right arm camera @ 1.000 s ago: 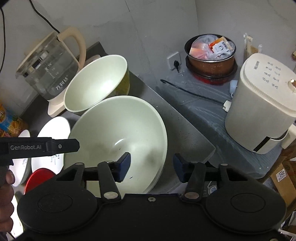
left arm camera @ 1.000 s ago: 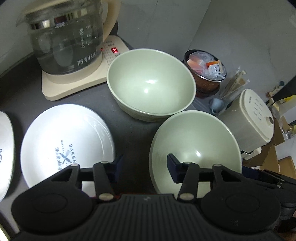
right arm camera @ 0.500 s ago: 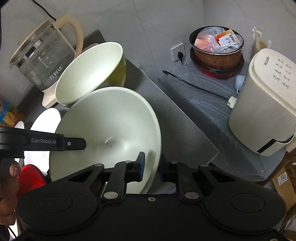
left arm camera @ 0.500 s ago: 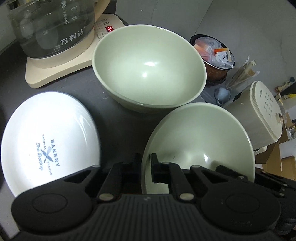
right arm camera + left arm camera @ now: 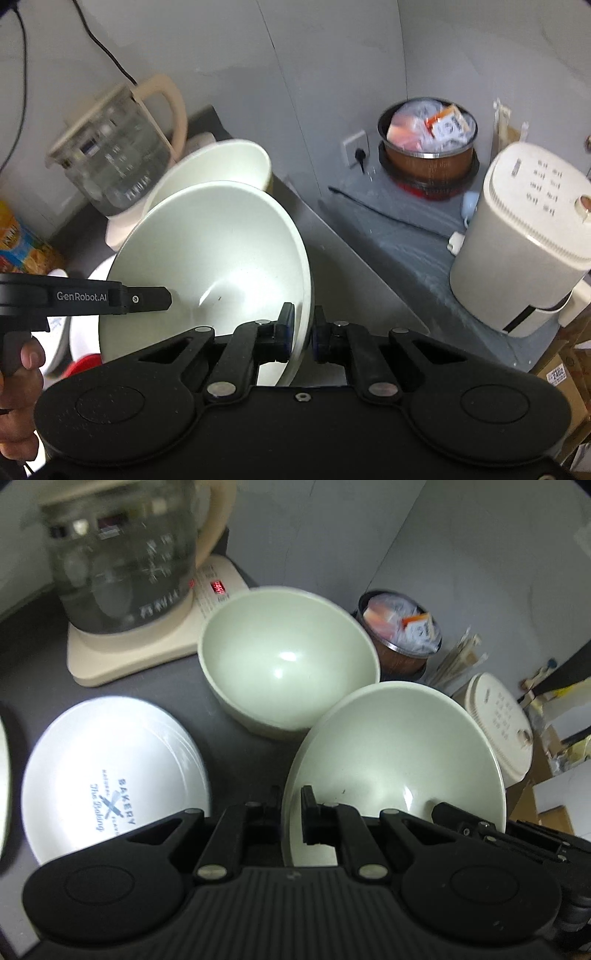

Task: Organize plates and bowls
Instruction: 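Lift the pale green bowl with both tools and carry it over the red bowl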

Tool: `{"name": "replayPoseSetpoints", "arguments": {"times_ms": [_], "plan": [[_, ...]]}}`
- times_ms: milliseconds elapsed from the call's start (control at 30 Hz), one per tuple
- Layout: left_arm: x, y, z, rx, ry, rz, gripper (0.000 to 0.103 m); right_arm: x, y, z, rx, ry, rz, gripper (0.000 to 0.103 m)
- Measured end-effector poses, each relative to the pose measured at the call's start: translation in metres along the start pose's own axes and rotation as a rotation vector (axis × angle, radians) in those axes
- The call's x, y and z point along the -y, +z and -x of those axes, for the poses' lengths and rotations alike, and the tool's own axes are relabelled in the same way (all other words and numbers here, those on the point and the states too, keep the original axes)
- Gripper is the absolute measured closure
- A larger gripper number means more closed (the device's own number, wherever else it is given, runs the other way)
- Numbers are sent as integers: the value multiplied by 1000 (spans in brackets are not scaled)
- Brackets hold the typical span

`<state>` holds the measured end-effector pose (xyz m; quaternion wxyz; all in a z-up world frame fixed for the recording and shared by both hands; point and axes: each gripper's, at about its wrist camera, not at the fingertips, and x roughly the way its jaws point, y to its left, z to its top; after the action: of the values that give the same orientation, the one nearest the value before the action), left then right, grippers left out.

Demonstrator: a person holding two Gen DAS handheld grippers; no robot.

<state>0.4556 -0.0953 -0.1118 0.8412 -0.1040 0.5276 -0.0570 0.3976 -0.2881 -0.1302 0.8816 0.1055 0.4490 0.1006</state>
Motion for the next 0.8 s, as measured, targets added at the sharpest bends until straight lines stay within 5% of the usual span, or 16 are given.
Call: {"name": "replayPoseSetpoints", "arguments": {"times_ms": [333, 800], "plan": [[-19, -9, 61, 106, -27, 11, 95, -36, -2, 42, 92, 9, 17, 93], [-61, -41, 98, 132, -19, 57, 94, -83, -30, 60, 90, 29, 44, 93]]}}
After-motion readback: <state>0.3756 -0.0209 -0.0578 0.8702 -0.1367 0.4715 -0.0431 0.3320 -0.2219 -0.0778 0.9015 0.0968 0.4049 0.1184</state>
